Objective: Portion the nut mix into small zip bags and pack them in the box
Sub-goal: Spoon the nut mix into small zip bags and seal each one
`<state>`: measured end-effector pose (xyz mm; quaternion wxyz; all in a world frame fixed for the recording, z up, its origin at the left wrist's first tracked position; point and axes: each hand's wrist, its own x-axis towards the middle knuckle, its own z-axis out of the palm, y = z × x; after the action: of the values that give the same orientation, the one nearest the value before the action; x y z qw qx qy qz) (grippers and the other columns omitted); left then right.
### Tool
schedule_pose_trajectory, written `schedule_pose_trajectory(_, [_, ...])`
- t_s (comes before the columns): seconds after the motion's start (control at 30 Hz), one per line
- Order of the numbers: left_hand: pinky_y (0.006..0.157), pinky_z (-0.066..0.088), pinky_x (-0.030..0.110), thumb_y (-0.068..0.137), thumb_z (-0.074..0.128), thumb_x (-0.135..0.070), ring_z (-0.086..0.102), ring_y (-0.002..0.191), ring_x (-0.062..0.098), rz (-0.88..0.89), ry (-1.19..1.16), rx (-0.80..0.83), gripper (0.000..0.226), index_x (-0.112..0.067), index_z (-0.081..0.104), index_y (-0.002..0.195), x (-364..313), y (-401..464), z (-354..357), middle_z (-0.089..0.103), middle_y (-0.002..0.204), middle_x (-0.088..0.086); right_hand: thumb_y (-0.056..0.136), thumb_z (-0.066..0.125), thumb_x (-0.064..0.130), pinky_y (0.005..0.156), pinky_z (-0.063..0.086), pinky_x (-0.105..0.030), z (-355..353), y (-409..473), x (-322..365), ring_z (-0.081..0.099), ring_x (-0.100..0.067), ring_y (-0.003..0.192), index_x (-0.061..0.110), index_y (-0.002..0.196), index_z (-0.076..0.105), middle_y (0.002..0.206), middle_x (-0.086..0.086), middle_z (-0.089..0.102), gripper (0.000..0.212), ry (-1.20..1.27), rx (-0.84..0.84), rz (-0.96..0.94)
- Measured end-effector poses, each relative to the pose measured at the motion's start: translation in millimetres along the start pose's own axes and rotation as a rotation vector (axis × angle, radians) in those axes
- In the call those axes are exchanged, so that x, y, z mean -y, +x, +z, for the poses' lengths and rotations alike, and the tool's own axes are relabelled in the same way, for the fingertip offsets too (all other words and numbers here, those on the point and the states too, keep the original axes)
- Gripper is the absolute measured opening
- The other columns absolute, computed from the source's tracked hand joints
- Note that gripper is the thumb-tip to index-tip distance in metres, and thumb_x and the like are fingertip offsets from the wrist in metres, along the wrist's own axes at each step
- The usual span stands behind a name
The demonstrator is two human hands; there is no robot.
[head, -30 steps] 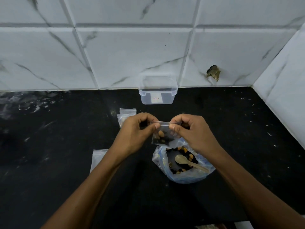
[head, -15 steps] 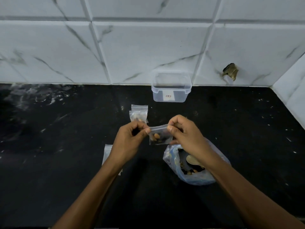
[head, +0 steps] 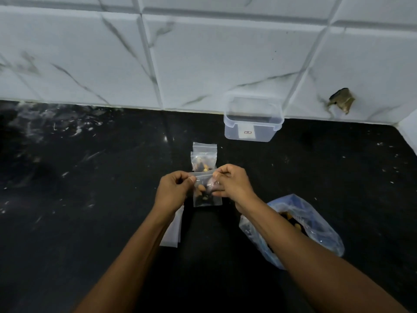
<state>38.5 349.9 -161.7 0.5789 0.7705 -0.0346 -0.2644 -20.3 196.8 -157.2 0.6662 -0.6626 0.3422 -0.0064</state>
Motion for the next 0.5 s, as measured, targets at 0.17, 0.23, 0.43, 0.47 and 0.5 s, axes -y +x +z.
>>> schedule_pose_trajectory(0.17, [0.074, 0.057, 0.035, 0.096, 0.061, -0.019, 0.067, 0.074, 0.016, -0.048, 0.126, -0.042, 0.012, -0.018, 0.070, 0.087, 6.4, 43.6, 5.9, 0.070, 0.078, 0.005, 0.094, 0.058, 0.010, 0.058, 0.058, -0.028, 10.3, 32.9, -9.0, 0.068, -0.021, 0.075, 0.005, 0.096, 0.062, 0.096, -0.015, 0.066, 0.006, 0.061, -0.080, 0.092])
schedule_pose_trajectory(0.23, [0.077, 0.059, 0.038, 0.095, 0.062, -0.019, 0.069, 0.076, 0.019, -0.051, 0.129, -0.038, 0.013, -0.019, 0.071, 0.085, 10.7, 55.9, 7.2, 0.073, 0.079, 0.006, 0.093, 0.058, 0.009, 0.058, 0.058, -0.029, 13.4, 42.1, -12.2, 0.069, -0.022, 0.076, 0.003, 0.098, 0.062, 0.095, -0.016, 0.066, 0.009, 0.085, -0.109, 0.112])
schedule_pose_trajectory(0.43, [0.072, 0.057, 0.035, 0.095, 0.063, -0.016, 0.063, 0.063, 0.011, -0.033, 0.141, -0.083, 0.012, -0.016, 0.072, 0.087, 13.4, 75.6, 10.6, 0.072, 0.075, 0.007, 0.093, 0.059, 0.011, 0.065, 0.061, -0.031, 22.0, 59.1, -20.4, 0.069, -0.021, 0.084, 0.007, 0.097, 0.063, 0.099, -0.012, 0.066, 0.007, 0.091, -0.205, 0.128])
schedule_pose_trajectory(0.47, [0.074, 0.058, 0.035, 0.095, 0.062, -0.016, 0.063, 0.064, 0.012, -0.039, 0.145, -0.085, 0.011, -0.015, 0.072, 0.089, 13.7, 77.2, 10.6, 0.073, 0.078, 0.008, 0.093, 0.059, 0.011, 0.064, 0.060, -0.030, 23.0, 59.9, -20.9, 0.069, -0.021, 0.084, 0.007, 0.097, 0.063, 0.099, -0.011, 0.066, 0.007, 0.095, -0.217, 0.129])
schedule_pose_trajectory(0.5, [0.074, 0.058, 0.035, 0.095, 0.062, -0.016, 0.064, 0.065, 0.012, -0.047, 0.147, -0.086, 0.011, -0.015, 0.072, 0.090, 14.0, 78.0, 10.6, 0.073, 0.080, 0.008, 0.093, 0.059, 0.011, 0.063, 0.060, -0.029, 23.8, 60.9, -21.8, 0.068, -0.020, 0.084, 0.007, 0.097, 0.064, 0.099, -0.011, 0.066, 0.007, 0.094, -0.227, 0.130])
